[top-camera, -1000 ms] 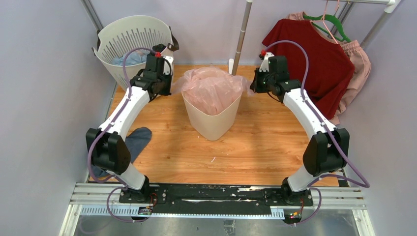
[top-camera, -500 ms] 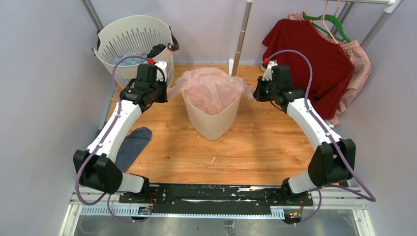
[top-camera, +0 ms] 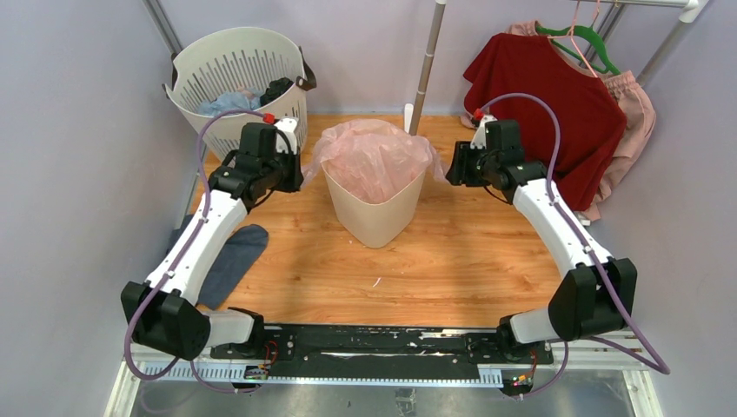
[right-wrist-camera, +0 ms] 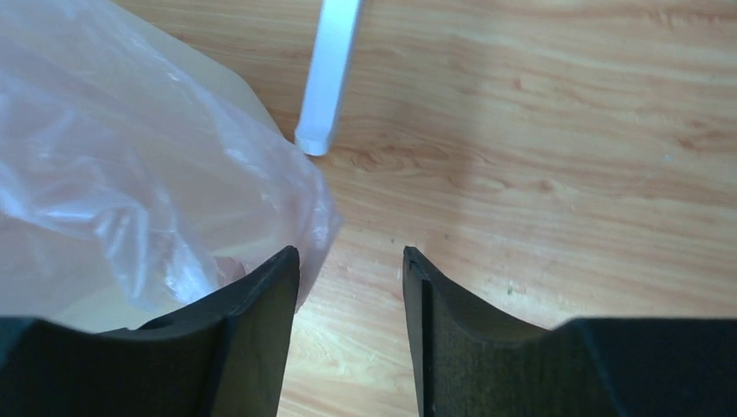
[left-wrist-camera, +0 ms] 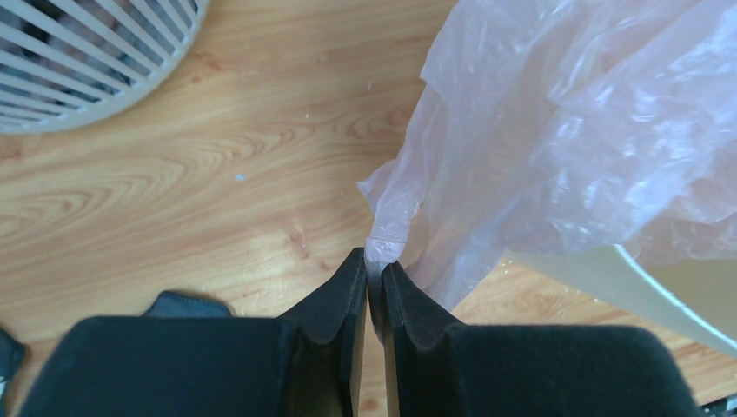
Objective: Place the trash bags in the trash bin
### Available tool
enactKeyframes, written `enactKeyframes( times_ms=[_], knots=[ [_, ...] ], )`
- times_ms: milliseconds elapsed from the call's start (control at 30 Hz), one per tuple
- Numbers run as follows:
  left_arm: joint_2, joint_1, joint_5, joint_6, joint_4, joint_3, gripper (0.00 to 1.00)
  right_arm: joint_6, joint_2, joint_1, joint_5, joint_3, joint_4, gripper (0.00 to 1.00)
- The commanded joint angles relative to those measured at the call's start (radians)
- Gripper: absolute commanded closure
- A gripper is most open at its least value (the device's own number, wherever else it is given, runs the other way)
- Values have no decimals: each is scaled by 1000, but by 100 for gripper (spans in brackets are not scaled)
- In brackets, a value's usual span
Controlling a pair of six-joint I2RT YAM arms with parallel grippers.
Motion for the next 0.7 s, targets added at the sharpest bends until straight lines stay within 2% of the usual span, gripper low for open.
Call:
enactKeyframes(
  times_ms=[0, 67, 300, 500, 667],
  knots=[
    [-26, -7, 4, -7, 1, -26, 84, 53, -53, -41, 76, 40, -109, 46],
    [-33, -7, 4, -7, 3, -35, 84, 55, -84, -44, 65, 64, -120, 46],
    [-17, -7, 0, -4, 6, -19, 84, 110, -95, -44, -148, 211, -119, 46],
    [-15, -7, 4, -3, 6, -16, 84, 228, -16, -38, -364, 351, -62, 46],
    [1, -7, 14, 0, 11, -8, 84, 173, 115, -32, -432, 486, -93, 45]
  ],
)
